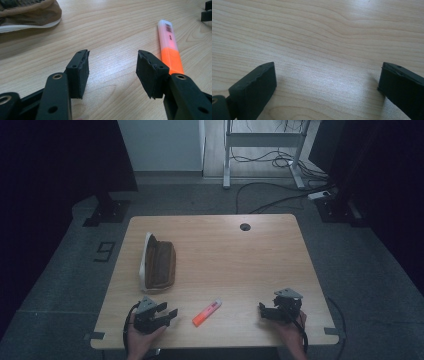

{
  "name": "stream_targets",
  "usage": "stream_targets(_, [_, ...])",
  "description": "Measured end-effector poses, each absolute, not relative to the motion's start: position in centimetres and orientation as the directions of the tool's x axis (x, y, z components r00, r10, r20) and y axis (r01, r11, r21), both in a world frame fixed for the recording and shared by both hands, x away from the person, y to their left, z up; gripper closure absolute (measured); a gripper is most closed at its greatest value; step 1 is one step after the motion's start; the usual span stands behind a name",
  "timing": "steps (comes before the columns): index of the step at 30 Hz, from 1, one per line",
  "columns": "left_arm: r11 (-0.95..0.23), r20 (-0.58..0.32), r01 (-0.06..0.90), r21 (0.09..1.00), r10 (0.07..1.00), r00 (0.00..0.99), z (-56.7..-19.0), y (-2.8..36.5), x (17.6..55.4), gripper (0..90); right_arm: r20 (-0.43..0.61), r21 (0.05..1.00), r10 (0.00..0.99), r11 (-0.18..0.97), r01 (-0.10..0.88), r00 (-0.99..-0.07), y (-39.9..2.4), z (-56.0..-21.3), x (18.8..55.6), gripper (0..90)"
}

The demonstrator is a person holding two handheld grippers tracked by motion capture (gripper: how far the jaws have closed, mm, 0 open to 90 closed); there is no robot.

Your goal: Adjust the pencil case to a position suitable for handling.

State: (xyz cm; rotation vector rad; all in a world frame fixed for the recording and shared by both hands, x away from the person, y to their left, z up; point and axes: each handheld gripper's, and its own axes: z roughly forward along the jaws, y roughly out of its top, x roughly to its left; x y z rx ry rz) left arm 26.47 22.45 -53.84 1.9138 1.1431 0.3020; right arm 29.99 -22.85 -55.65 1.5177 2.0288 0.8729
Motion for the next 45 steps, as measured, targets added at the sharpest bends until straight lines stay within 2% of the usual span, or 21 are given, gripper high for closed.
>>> stream_targets(22, [-0.181,-0.214,0.584,0.792,0.813,0.542,-53.2,23.0,26.2,43.7,0.013,0.720,0.958,0.191,0.668,-0.287,-22.9,-55.6,30.0,1.1])
stream_targets(45, [-0.075,-0.216,0.512,0.856,0.846,0.486,-50.3,25.8,25.2,40.6,0.013,0.721,0.955,0.197,0.664,-0.297,-22.9,-55.7,30.1,1.2])
